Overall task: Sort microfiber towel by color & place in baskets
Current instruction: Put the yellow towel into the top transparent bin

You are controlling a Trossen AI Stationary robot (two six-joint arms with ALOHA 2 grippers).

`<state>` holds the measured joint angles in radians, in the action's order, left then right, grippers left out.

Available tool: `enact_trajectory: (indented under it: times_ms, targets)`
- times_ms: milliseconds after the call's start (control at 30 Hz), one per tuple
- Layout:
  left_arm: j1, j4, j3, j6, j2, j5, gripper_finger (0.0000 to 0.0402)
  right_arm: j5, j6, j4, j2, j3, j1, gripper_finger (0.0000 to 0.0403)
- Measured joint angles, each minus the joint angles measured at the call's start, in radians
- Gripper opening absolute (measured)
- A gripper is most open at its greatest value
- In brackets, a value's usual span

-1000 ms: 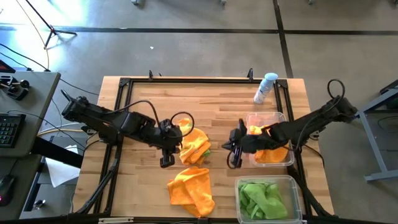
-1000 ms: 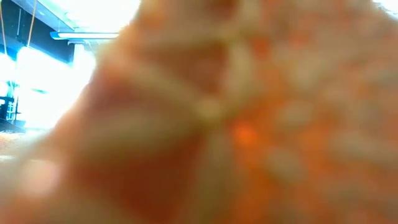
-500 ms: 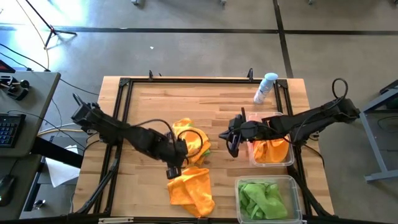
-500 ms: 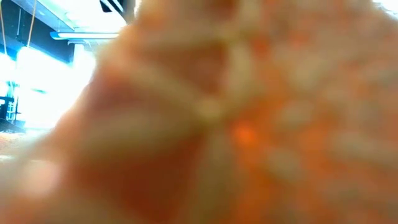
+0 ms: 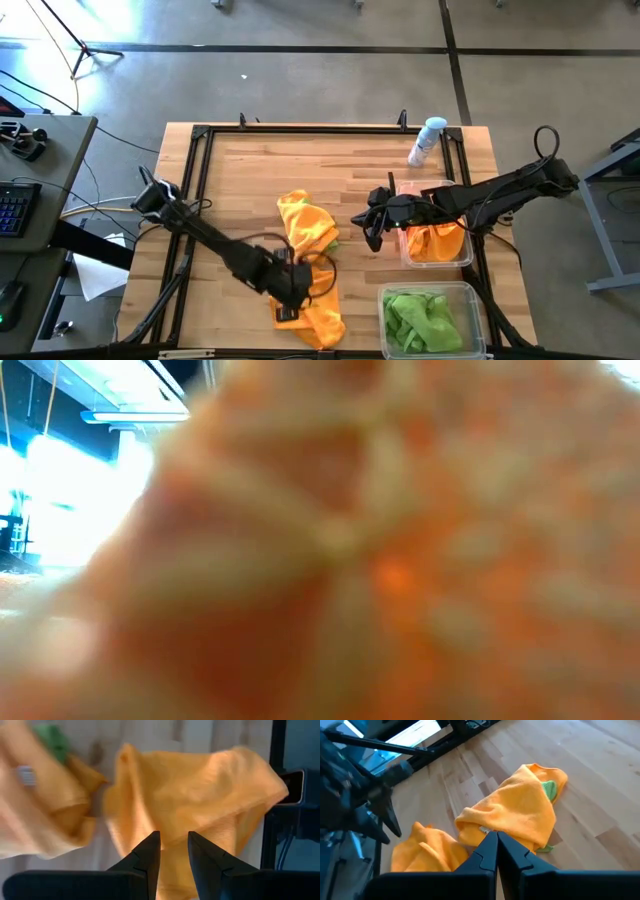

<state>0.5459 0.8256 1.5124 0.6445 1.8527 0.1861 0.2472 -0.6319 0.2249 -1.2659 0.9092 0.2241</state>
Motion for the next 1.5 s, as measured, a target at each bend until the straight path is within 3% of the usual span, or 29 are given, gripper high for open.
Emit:
enact_trajectory:
  times_ms: [567, 733, 967, 1267, 1500]
  targets:
    - [0.030, -0.044, 0.002, 0.113, 0.277, -0.058, 0.0085, -0.023, -0.051, -0.010, 0.000, 0.000, 0.001, 0.0000]
    - [0.029, -0.048, 0.004, 0.117, 0.284, -0.110, 0.0017, -0.023, -0.047, -0.009, 0.000, 0.000, 0.001, 0.0000]
    - [0.032, 0.020, 0.015, 0.131, 0.146, -0.104, 0.0002, -0.023, -0.043, -0.003, 0.000, 0.000, 0.001, 0.0000]
    - [0.007, 0.085, 0.023, 0.103, -0.176, 0.126, 0.0001, -0.014, -0.010, -0.036, 0.015, 0.000, -0.023, 0.0000]
    - [-0.126, 0.093, 0.023, 0.059, -0.325, 0.175, 0.0000, -0.050, 0.267, -0.275, 0.107, 0.000, -0.064, 0.0002]
